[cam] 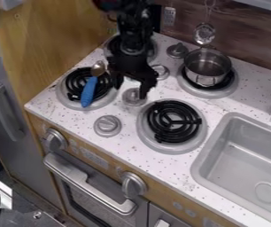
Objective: Move the little bowl on top of the bottom right side stove
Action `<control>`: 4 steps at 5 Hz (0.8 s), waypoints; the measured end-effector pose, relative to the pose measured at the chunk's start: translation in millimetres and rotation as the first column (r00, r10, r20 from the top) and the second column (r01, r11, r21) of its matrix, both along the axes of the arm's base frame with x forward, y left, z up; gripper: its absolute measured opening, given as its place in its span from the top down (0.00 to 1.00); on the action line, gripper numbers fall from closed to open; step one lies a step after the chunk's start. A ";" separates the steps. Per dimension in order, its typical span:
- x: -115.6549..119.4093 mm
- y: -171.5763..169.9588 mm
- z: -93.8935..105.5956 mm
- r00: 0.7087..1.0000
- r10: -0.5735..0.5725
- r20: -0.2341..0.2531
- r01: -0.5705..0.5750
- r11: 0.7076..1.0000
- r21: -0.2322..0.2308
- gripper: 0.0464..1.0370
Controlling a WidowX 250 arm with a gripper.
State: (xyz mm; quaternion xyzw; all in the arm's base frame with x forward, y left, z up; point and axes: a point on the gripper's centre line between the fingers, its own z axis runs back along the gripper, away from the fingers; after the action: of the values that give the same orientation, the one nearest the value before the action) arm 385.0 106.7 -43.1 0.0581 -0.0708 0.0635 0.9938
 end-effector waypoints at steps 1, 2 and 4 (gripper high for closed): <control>27.8 5.9 3.8 0.998 -0.013 0.060 0.013 1.000 0.004 0.04; 42.8 9.2 0.8 0.997 -0.007 0.078 0.007 1.000 0.006 0.04; 59.2 13.4 -3.3 0.994 0.029 0.101 -0.029 1.000 -0.001 0.04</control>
State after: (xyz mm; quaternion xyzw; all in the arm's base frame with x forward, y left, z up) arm 444.3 120.2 -46.4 0.0559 -0.1202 0.0809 0.9879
